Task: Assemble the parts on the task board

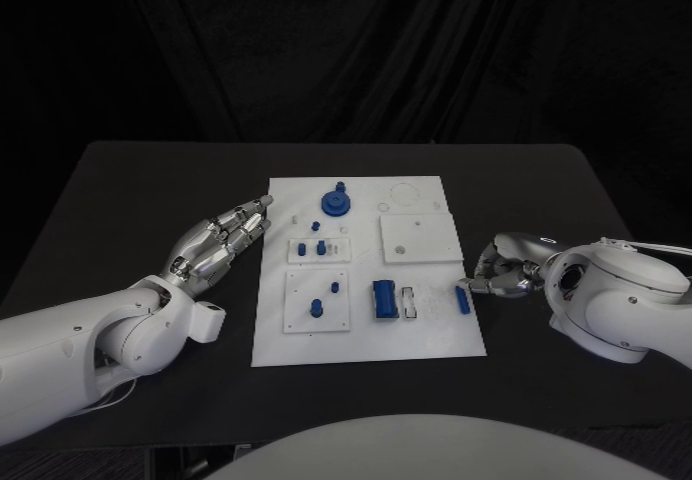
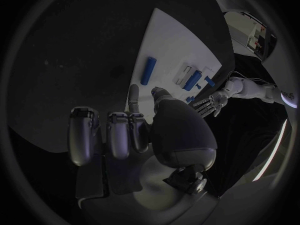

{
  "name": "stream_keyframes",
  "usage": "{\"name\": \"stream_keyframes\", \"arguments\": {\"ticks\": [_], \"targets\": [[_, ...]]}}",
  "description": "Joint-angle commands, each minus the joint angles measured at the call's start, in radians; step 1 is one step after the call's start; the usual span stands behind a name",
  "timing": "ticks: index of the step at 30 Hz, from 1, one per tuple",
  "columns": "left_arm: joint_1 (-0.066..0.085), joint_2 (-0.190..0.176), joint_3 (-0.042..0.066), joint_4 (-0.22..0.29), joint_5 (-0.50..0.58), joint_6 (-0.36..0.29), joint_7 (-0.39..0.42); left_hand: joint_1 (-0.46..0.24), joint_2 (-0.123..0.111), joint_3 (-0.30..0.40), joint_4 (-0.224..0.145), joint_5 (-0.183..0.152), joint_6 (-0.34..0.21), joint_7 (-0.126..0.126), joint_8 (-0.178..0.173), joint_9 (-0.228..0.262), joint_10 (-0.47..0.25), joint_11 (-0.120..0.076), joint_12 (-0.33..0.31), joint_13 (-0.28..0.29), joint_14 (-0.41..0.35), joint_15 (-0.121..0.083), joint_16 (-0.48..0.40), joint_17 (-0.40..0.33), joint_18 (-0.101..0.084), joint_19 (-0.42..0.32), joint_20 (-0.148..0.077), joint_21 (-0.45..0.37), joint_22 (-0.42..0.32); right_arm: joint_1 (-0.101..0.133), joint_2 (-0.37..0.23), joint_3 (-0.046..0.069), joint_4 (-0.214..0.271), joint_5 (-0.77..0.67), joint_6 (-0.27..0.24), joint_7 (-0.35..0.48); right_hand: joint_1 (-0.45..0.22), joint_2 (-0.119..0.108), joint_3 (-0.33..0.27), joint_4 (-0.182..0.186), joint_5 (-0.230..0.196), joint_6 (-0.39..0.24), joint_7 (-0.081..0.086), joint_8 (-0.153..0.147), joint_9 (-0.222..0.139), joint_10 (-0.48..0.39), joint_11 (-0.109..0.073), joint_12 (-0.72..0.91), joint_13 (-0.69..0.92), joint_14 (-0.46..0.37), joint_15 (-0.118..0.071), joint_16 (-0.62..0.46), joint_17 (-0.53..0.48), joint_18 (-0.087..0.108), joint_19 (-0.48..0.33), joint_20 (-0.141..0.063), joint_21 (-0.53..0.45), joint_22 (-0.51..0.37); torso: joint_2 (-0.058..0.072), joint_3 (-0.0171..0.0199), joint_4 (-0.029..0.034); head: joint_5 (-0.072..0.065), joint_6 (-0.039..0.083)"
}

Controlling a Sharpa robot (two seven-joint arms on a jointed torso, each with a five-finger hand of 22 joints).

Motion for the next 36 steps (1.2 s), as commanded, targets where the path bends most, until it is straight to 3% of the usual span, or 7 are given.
{"name": "stream_keyframes", "arguments": {"ticks": [1, 5, 9, 12, 18, 21, 36], "targets": [[-0.004, 0.004, 0.001, -0.002, -0.01, -0.014, 0.168, 0.002, 0.003, -0.008, 0.002, -0.001, -0.015, -0.004, -0.007, -0.002, -0.005, 0.003, -0.006, -0.001, 0.0, -0.013, -0.004, -0.001, 0.032, -0.003, -0.017, -0.004, -0.011, -0.016, 0.006, 0.0, 0.0, -0.026, 0.013, -0.031, -0.002, -0.005, -0.007, -0.001, -0.01, -0.002, 0.002, 0.004, 0.001, 0.106, 0.007, 0.003, 0.263, 0.107, 0.006, 0.003, 0.263, 0.001, 0.059, 0.005, -0.002, 0.23, -0.002, -0.0007, -0.0061, 0.004, 0.0], [-0.007, 0.003, 0.001, -0.004, -0.01, -0.017, 0.169, 0.005, 0.003, -0.009, 0.002, 0.004, -0.03, -0.007, -0.008, -0.004, -0.005, 0.004, -0.008, -0.001, 0.0, -0.033, -0.004, -0.001, 0.026, -0.005, -0.055, -0.006, -0.019, -0.026, 0.015, 0.0, 0.0, -0.027, 0.005, -0.03, 0.002, -0.006, -0.009, -0.002, -0.02, -0.004, 0.002, 0.004, 0.001, 0.106, 0.007, 0.003, 0.263, 0.107, 0.006, 0.003, 0.263, 0.002, 0.059, 0.005, -0.002, 0.23, -0.002, -0.0002, -0.008, 0.006, 0.0], [-0.009, 0.002, 0.001, -0.006, -0.01, -0.019, 0.165, 0.007, 0.003, -0.011, 0.002, 0.007, -0.048, -0.015, -0.009, -0.005, -0.009, 0.002, -0.015, -0.002, 0.0, -0.043, -0.004, -0.001, -0.007, -0.006, -0.098, -0.007, -0.024, -0.033, 0.025, 0.0, 0.0, -0.04, 0.001, -0.029, 0.006, -0.009, -0.011, -0.003, -0.03, -0.01, 0.004, -0.001, -0.002, 0.106, 0.009, 0.003, 0.263, 0.107, 0.007, 0.003, 0.263, 0.002, 0.058, 0.006, -0.003, 0.23, -0.002, -0.0002, -0.0053, 0.002, 0.0], [-0.01, 0.002, 0.001, -0.007, -0.01, -0.018, 0.161, 0.013, 0.0, -0.011, 0.0, 0.011, -0.053, -0.013, -0.01, -0.005, -0.013, 0.002, -0.019, -0.003, 0.0, -0.041, -0.004, -0.001, -0.021, -0.007, -0.109, -0.007, -0.027, -0.035, 0.032, 0.0, -0.004, -0.046, 0.001, -0.027, 0.029, -0.014, -0.009, -0.01, -0.034, -0.014, 0.005, -0.006, -0.007, 0.106, 0.01, 0.003, 0.263, 0.107, 0.008, 0.003, 0.263, 0.002, 0.057, 0.006, -0.005, 0.229, -0.002, 0.0, -0.0041, 0.002, 0.0], [-0.012, 0.003, 0.001, -0.011, -0.01, -0.01, 0.146, 0.026, -0.003, -0.006, -0.001, 0.02, -0.059, -0.009, -0.01, -0.006, -0.021, 0.006, -0.026, -0.004, 0.0, -0.03, -0.004, -0.001, -0.034, -0.007, -0.109, -0.007, -0.028, -0.042, 0.044, 0.0, -0.008, -0.052, 0.006, -0.023, 0.059, -0.014, -0.004, -0.013, -0.014, -0.014, 0.006, -0.013, -0.017, 0.106, 0.011, 0.003, 0.263, 0.107, 0.009, 0.003, 0.263, 0.003, 0.055, 0.008, -0.008, 0.228, -0.002, 0.0003, -0.0057, 0.006, 0.0], [-0.014, 0.003, 0.001, -0.013, -0.01, -0.003, 0.136, 0.042, 0.002, 0.003, -0.002, 0.031, -0.07, 0.0, -0.01, -0.006, -0.03, 0.03, -0.029, -0.004, 0.0, -0.006, -0.004, -0.001, -0.04, -0.006, -0.09, -0.007, -0.028, -0.047, 0.052, 0.0, -0.011, -0.053, 0.009, -0.021, 0.093, -0.014, 0.005, -0.023, 0.024, -0.012, 0.005, -0.017, -0.025, 0.106, 0.01, 0.003, 0.263, 0.107, 0.008, 0.003, 0.263, 0.003, 0.055, 0.008, -0.008, 0.228, -0.002, 0.0005, -0.0052, 0.006, 0.0], [-0.018, 0.005, 0.001, -0.018, -0.01, 0.018, 0.106, 0.071, 0.01, 0.019, -0.007, 0.054, -0.041, 0.042, -0.006, -0.002, -0.031, 0.057, -0.016, -0.002, 0.0, 0.014, -0.004, -0.001, -0.04, -0.005, -0.071, -0.006, -0.026, -0.085, 0.096, 0.0, -0.038, -0.054, 0.043, -0.025, 0.16, -0.014, 0.033, -0.039, 0.141, -0.013, 0.008, -0.038, -0.055, 0.106, 0.011, 0.003, 0.263, 0.107, 0.009, 0.003, 0.263, 0.004, 0.052, 0.008, -0.014, 0.226, -0.002, 0.0004, -0.0049, 0.006, 0.0]]}}
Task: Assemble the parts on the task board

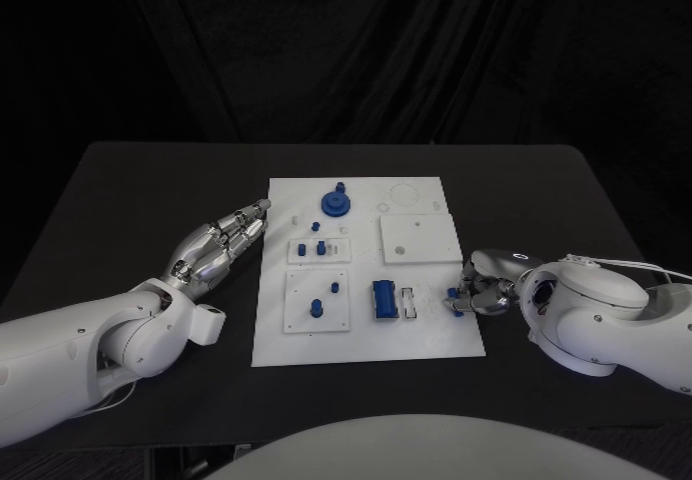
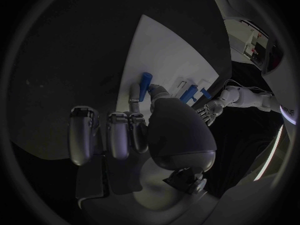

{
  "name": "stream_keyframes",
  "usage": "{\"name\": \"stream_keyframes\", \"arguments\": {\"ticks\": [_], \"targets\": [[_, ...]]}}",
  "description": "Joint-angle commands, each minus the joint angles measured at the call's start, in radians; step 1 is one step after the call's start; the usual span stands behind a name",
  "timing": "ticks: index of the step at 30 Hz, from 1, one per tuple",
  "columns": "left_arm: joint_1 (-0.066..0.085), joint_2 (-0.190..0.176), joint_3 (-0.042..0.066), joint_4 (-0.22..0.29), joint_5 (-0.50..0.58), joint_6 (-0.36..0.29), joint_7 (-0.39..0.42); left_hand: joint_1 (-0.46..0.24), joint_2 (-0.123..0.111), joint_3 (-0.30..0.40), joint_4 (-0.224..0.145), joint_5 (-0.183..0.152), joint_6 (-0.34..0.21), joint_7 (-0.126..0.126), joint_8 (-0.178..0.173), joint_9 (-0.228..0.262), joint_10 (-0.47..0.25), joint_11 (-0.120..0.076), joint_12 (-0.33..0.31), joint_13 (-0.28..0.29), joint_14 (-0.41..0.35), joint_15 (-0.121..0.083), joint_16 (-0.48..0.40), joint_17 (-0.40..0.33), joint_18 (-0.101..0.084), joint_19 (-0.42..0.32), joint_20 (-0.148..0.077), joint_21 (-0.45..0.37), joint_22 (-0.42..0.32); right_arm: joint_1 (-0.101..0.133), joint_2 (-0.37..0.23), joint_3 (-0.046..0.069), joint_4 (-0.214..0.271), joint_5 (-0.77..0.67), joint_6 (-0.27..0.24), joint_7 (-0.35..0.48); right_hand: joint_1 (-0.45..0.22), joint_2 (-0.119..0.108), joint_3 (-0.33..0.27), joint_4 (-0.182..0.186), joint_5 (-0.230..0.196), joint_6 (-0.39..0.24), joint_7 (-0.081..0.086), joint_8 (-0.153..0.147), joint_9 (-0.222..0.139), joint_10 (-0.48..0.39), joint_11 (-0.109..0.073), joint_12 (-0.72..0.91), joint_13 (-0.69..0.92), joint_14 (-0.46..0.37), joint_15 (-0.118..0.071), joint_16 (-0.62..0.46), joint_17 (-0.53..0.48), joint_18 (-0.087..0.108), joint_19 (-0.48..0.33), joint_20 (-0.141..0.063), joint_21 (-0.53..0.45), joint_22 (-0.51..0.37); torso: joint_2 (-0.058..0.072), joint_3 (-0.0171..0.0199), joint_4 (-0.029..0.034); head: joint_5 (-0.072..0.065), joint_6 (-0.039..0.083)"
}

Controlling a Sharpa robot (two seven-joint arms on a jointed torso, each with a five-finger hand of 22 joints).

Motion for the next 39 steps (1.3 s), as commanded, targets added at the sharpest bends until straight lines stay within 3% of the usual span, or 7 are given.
{"name": "stream_keyframes", "arguments": {"ticks": [1, 10, 11, 13, 19, 28, 39], "targets": [[-0.002, 0.001, 0.001, 0.001, -0.003, 0.022, 0.102, 0.015, -0.002, 0.009, -0.001, 0.007, 0.007, 0.012, 0.003, 0.002, 0.001, 0.011, 0.009, 0.0, 0.0, 0.013, -0.004, -0.002, -0.018, -0.001, 0.01, -0.002, 0.001, -0.017, 0.012, -0.008, -0.013, -0.003, 0.04, -0.017, 0.022, 0.004, 0.011, -0.005, 0.025, -0.009, 0.0, -0.015, -0.054, 0.102, 0.008, 0.003, 0.263, 0.105, 0.006, 0.003, 0.263, 0.004, 0.052, 0.008, -0.005, 0.226, 0.0, 0.0004, -0.0013, 0.003, 0.0], [-0.004, 0.001, 0.001, 0.0, -0.003, 0.031, 0.09, 0.026, -0.001, 0.016, -0.002, 0.014, 0.013, 0.024, 0.004, 0.003, 0.002, 0.023, 0.016, 0.001, 0.0, 0.024, -0.004, -0.002, -0.02, -0.001, 0.02, -0.002, 0.003, -0.027, 0.041, -0.008, -0.032, -0.003, 0.062, -0.02, 0.065, 0.0, 0.035, -0.033, 0.077, -0.009, 0.002, -0.021, -0.067, 0.102, 0.009, 0.003, 0.263, 0.105, 0.007, 0.003, 0.263, 0.006, 0.05, 0.009, -0.011, 0.224, 0.0, 0.0003, -0.002, 0.004, 0.0], [-0.004, 0.001, 0.001, 0.0, -0.003, 0.031, 0.09, 0.022, 0.0, 0.014, 0.003, 0.011, 0.014, 0.026, 0.004, 0.003, 0.001, 0.025, 0.016, 0.001, 0.0, 0.028, -0.004, -0.002, -0.016, 0.0, 0.03, -0.002, 0.004, -0.027, 0.042, -0.008, -0.032, -0.003, 0.061, -0.019, 0.083, -0.004, 0.045, -0.049, 0.119, -0.005, -0.001, -0.009, -0.059, 0.102, 0.007, 0.003, 0.263, 0.105, 0.005, 0.003, 0.263, 0.006, 0.049, 0.008, -0.011, 0.223, 0.0, 0.0004, -0.0025, 0.005, 0.0], [-0.005, 0.0, 0.001, 0.0, -0.003, 0.032, 0.089, 0.018, 0.001, 0.013, 0.005, 0.011, 0.014, 0.026, 0.004, 0.003, 0.0, 0.026, 0.018, 0.001, 0.0, 0.031, -0.004, -0.002, -0.008, 0.0, 0.042, -0.001, 0.005, -0.027, 0.044, -0.008, -0.032, -0.002, 0.051, -0.013, 0.086, -0.006, 0.052, -0.056, 0.167, -0.01, 0.0, 0.001, -0.05, 0.102, 0.007, 0.003, 0.263, 0.105, 0.005, 0.003, 0.263, 0.005, 0.05, 0.007, -0.01, 0.224, -0.001, 0.0004, -0.0023, 0.006, 0.0], [-0.006, 0.0, 0.001, -0.001, -0.003, 0.035, 0.089, 0.019, 0.003, 0.015, 0.004, 0.012, 0.012, 0.026, 0.003, 0.003, -0.001, 0.029, 0.02, 0.001, 0.0, 0.035, -0.004, -0.002, 0.003, 0.001, 0.056, -0.001, 0.006, -0.028, 0.041, -0.008, -0.014, 0.067, -0.022, 0.022, 0.081, -0.007, 0.064, -0.061, 0.212, -0.016, -0.001, 0.02, -0.034, 0.102, 0.006, 0.003, 0.263, 0.105, 0.005, 0.003, 0.263, 0.004, 0.054, 0.006, -0.003, 0.227, -0.002, 0.0005, 0.0003, 0.006, 0.0], [-0.009, 0.003, 0.001, 0.001, -0.003, 0.039, 0.088, 0.013, 0.007, 0.014, 0.006, 0.009, 0.011, 0.028, 0.003, 0.003, 0.0, 0.035, 0.025, 0.001, 0.0, 0.038, -0.004, -0.002, 0.012, 0.002, 0.068, 0.0, 0.008, -0.019, 0.025, -0.007, 0.023, 0.332, -0.126, 0.105, 0.063, -0.009, 0.072, -0.054, 0.24, -0.027, 0.002, 0.021, -0.036, 0.102, 0.008, 0.003, 0.263, 0.105, 0.006, 0.003, 0.263, 0.003, 0.056, 0.007, 0.002, 0.228, 0.0, 0.0005, -0.0015, 0.013, 0.0], [-0.01, 0.006, 0.001, 0.006, -0.003, 0.042, 0.083, 0.019, 0.003, 0.015, 0.001, 0.015, 0.012, 0.029, 0.003, 0.003, -0.001, 0.039, 0.027, 0.001, 0.0, 0.043, -0.004, -0.002, 0.019, 0.002, 0.079, 0.0, 0.008, 0.014, 0.04, -0.006, 0.047, 0.495, -0.163, 0.156, 0.047, -0.008, 0.075, -0.046, 0.245, -0.028, 0.004, 0.021, -0.04, 0.102, 0.01, 0.003, 0.263, 0.105, 0.007, 0.003, 0.263, 0.002, 0.056, 0.008, 0.003, 0.228, 0.001, -0.0003, 0.0017, 0.011, 0.0]]}}
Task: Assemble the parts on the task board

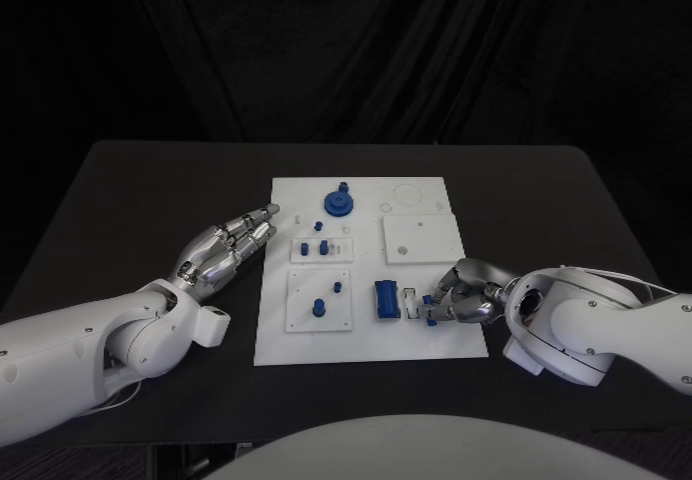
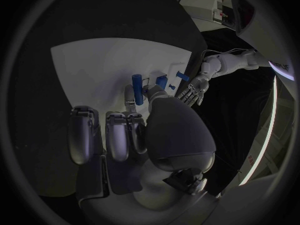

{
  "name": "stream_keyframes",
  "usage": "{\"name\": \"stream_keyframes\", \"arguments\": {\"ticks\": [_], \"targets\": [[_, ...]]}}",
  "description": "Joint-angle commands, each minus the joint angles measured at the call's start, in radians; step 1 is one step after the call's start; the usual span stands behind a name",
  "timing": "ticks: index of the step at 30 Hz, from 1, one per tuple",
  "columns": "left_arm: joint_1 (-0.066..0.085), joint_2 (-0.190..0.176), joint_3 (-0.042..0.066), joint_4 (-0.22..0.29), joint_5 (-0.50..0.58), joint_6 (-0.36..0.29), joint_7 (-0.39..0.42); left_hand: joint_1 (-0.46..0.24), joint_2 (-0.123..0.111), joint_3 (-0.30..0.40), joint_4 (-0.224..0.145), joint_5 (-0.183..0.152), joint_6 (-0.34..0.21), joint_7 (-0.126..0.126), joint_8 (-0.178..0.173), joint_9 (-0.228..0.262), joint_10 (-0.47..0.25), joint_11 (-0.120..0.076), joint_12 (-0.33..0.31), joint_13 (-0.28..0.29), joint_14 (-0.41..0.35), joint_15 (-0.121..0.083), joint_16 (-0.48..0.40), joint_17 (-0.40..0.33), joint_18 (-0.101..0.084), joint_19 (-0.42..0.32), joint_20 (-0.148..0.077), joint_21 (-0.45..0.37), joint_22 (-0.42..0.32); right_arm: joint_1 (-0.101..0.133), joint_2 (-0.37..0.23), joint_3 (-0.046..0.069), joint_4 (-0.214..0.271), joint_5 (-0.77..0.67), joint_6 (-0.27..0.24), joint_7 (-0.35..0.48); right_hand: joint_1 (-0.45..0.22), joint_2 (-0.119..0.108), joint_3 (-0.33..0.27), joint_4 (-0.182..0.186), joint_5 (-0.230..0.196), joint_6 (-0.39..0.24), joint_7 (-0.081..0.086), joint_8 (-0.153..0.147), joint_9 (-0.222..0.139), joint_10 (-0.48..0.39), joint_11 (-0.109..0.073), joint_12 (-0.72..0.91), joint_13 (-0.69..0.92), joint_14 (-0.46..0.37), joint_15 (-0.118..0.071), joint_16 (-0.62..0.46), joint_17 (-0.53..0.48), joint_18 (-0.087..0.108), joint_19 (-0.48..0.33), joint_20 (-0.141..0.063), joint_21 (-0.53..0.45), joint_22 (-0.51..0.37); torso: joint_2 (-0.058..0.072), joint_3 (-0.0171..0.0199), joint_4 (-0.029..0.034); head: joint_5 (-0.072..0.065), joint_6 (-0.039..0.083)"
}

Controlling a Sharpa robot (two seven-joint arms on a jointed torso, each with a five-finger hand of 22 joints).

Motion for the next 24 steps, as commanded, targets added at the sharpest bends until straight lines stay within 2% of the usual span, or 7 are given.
{"name": "stream_keyframes", "arguments": {"ticks": [1, 7, 12, 17, 22, 24], "targets": [[-0.001, 0.003, 0.001, 0.005, -0.002, 0.015, 0.082, 0.004, 0.001, 0.002, 0.0, 0.006, 0.003, 0.006, 0.003, 0.001, -0.002, 0.008, 0.003, 0.001, 0.003, 0.007, -0.004, -0.001, 0.019, 0.002, 0.008, 0.0, 0.001, 0.004, 0.008, 0.0, 0.002, 0.107, -0.039, 0.045, -0.023, -0.005, 0.015, -0.007, -0.001, 0.006, -0.001, 0.004, -0.001, 0.11, 0.003, 0.003, 0.263, 0.104, 0.003, 0.003, 0.263, 0.002, 0.057, 0.008, 0.005, 0.229, 0.0, -0.0013, 0.0028, -0.003, 0.0], [-0.001, 0.003, 0.001, 0.002, -0.002, 0.015, 0.079, 0.004, 0.0, 0.001, 0.0, 0.007, 0.004, 0.006, 0.004, 0.001, -0.002, 0.008, 0.004, 0.001, 0.003, 0.008, -0.004, -0.001, 0.02, 0.002, 0.009, 0.0, 0.001, 0.006, 0.026, 0.0, -0.009, 0.124, -0.043, 0.052, -0.029, -0.005, 0.016, -0.003, -0.006, 0.006, -0.001, 0.004, -0.003, 0.11, 0.003, 0.003, 0.263, 0.104, 0.003, 0.003, 0.263, 0.002, 0.057, 0.008, 0.006, 0.229, 0.002, -0.0003, 0.0009, -0.003, 0.0], [-0.001, 0.005, 0.001, 0.0, -0.002, 0.023, 0.075, 0.008, -0.011, -0.001, -0.003, 0.008, 0.005, 0.008, 0.004, 0.001, -0.004, 0.009, 0.004, 0.001, 0.003, 0.013, -0.004, -0.001, 0.023, 0.002, 0.017, 0.0, 0.001, 0.007, 0.038, 0.0, -0.022, 0.128, -0.036, 0.051, -0.041, -0.005, 0.017, 0.003, -0.03, 0.005, -0.002, 0.006, -0.006, 0.11, 0.003, 0.003, 0.263, 0.104, 0.003, 0.003, 0.263, 0.002, 0.057, 0.009, 0.005, 0.229, 0.003, -0.002, 0.0009, -0.001, 0.0], [-0.001, 0.006, 0.001, -0.002, -0.002, 0.028, 0.072, 0.009, -0.013, -0.002, -0.003, 0.008, 0.004, 0.009, 0.004, 0.001, -0.005, 0.009, 0.004, 0.001, 0.003, 0.016, -0.004, -0.001, 0.023, 0.002, 0.019, 0.0, 0.0, 0.007, 0.046, 0.0, -0.03, 0.129, -0.04, 0.053, -0.041, -0.005, 0.017, 0.004, -0.032, 0.005, -0.002, 0.006, -0.006, 0.11, 0.003, 0.003, 0.263, 0.104, 0.003, 0.003, 0.263, 0.002, 0.057, 0.009, 0.005, 0.229, 0.002, 0.0, -0.0005, -0.003, 0.0], [-0.001, 0.008, 0.001, -0.005, -0.002, 0.031, 0.069, 0.01, -0.014, -0.002, -0.003, 0.009, 0.004, 0.01, 0.004, 0.001, -0.006, 0.01, 0.003, 0.001, 0.003, 0.018, -0.004, -0.001, 0.023, 0.002, 0.02, 0.0, 0.0, 0.007, 0.053, 0.0, -0.038, 0.13, -0.05, 0.054, -0.043, -0.005, 0.018, 0.004, -0.042, 0.007, -0.003, 0.008, -0.007, 0.11, 0.002, 0.003, 0.263, 0.104, 0.003, 0.003, 0.263, 0.002, 0.057, 0.009, 0.006, 0.229, 0.002, 0.0, 0.0014, -0.003, 0.0], [-0.001, 0.008, 0.001, -0.005, -0.002, 0.032, 0.068, 0.011, -0.013, -0.001, -0.004, 0.01, 0.005, 0.012, 0.004, 0.001, -0.007, 0.01, 0.003, 0.0, 0.003, 0.02, -0.004, -0.001, 0.023, 0.002, 0.022, 0.0, 0.001, 0.008, 0.055, 0.0, -0.041, 0.13, -0.05, 0.052, -0.047, -0.005, 0.019, 0.006, -0.067, 0.008, -0.004, 0.011, -0.008, 0.11, 0.001, 0.003, 0.263, 0.104, 0.002, 0.003, 0.263, 0.003, 0.057, 0.009, 0.005, 0.229, 0.002, -0.0001, 0.0017, -0.003, 0.0]]}}
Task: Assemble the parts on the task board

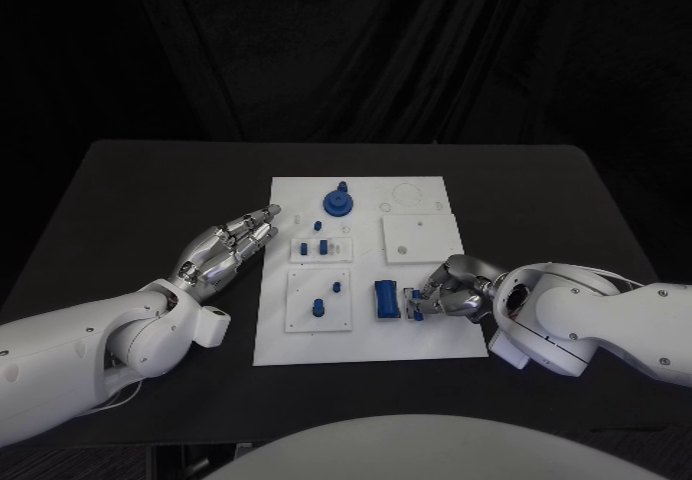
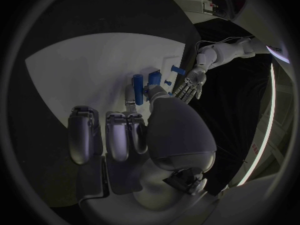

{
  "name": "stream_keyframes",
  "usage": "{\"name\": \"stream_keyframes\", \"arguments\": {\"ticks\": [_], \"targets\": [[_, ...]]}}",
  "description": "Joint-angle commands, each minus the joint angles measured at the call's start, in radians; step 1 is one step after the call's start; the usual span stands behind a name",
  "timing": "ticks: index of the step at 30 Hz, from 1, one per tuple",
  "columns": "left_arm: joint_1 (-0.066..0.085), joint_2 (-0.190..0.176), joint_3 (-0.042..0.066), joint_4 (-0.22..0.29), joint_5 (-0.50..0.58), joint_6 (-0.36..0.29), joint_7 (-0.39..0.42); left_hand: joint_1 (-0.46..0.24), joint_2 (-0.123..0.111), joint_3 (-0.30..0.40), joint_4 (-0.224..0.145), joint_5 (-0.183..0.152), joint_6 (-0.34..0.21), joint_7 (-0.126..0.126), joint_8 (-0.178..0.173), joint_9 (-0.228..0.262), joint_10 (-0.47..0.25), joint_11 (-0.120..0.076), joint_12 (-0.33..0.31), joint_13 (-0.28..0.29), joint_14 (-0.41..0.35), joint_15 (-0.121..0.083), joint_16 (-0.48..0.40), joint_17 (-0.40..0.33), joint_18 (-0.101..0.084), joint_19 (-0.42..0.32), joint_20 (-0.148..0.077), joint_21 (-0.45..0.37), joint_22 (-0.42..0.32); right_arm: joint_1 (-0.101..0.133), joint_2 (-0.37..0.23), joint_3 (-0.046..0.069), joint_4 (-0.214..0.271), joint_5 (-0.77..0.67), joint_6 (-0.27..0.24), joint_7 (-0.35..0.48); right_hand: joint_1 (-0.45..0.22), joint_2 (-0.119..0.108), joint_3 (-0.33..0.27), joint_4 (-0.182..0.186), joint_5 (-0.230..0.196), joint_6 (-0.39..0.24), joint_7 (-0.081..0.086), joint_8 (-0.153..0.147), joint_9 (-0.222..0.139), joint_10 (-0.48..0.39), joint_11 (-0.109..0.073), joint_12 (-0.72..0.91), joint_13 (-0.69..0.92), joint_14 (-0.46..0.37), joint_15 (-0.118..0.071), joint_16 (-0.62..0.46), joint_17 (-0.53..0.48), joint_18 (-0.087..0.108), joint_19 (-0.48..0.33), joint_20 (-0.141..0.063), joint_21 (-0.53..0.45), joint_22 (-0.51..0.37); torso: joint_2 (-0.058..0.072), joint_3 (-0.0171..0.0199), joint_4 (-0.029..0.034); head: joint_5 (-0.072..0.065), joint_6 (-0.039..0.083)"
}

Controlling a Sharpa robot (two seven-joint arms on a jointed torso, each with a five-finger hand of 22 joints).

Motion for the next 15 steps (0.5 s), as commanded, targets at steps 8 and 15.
{"name": "stream_keyframes", "arguments": {"ticks": [8, 15], "targets": [[-0.001, 0.004, 0.001, -0.001, -0.002, 0.02, 0.063, 0.006, -0.005, 0.001, -0.004, 0.006, 0.003, 0.01, 0.004, 0.002, -0.004, 0.007, 0.003, 0.0, 0.0, 0.01, -0.004, -0.002, 0.006, 0.002, 0.008, 0.0, 0.001, 0.001, 0.011, 0.0, -0.012, 0.009, -0.003, -0.006, -0.048, -0.004, -0.014, 0.032, -0.146, -0.001, 0.001, 0.007, -0.011, 0.11, 0.004, 0.003, 0.263, 0.104, 0.004, 0.003, 0.263, 0.004, 0.054, 0.01, 0.0, 0.227, 0.0, 0.0002, -0.0014, 0.005, 0.0], [-0.001, 0.008, 0.001, -0.004, -0.002, 0.025, 0.059, 0.009, -0.002, 0.004, -0.005, 0.008, 0.006, 0.015, 0.005, 0.002, -0.006, 0.008, 0.003, 0.0, 0.0, 0.013, -0.004, -0.002, 0.006, 0.002, 0.011, 0.0, 0.001, 0.001, 0.015, 0.0, -0.017, -0.011, -0.004, -0.008, -0.081, -0.004, -0.04, 0.06, -0.261, -0.004, 0.004, 0.009, -0.02, 0.11, 0.008, 0.003, 0.263, 0.104, 0.008, 0.003, 0.263, 0.004, 0.053, 0.013, -0.002, 0.226, -0.002, -0.0005, 0.0016, 0.003, 0.0]]}}
